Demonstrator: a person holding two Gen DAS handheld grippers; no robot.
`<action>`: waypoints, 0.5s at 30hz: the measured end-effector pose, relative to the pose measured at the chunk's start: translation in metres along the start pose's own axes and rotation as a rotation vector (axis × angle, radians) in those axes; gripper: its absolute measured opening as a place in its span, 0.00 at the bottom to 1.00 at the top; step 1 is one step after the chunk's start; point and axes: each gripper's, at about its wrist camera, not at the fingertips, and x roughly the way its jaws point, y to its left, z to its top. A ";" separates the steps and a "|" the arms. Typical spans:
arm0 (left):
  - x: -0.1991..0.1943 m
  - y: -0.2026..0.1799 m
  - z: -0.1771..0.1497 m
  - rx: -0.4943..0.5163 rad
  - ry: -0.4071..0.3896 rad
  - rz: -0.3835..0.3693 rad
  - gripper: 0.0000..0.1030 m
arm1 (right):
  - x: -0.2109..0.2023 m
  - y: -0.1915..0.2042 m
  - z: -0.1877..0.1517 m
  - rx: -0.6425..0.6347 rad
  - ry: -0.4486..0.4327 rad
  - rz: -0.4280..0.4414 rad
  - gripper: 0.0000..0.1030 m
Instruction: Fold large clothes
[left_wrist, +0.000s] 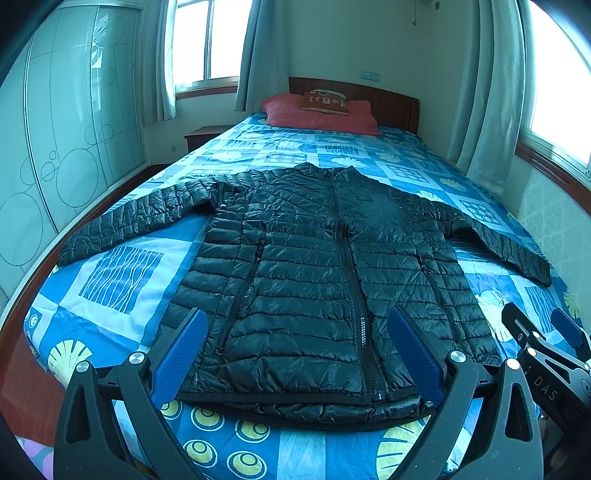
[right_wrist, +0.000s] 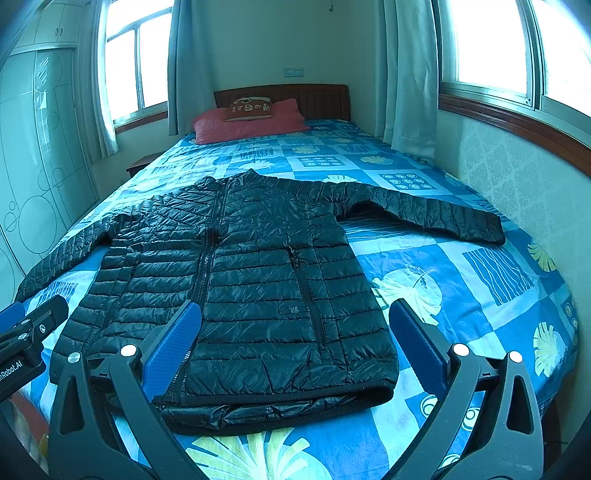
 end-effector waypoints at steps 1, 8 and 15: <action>0.000 0.000 -0.001 -0.001 0.000 -0.001 0.94 | 0.000 0.000 0.000 0.000 0.001 0.000 0.98; 0.000 0.000 -0.001 0.000 -0.001 0.000 0.94 | 0.000 0.001 -0.002 -0.001 0.002 0.003 0.98; 0.000 0.000 -0.001 -0.001 0.002 0.000 0.94 | 0.001 0.003 -0.002 -0.002 0.005 0.002 0.98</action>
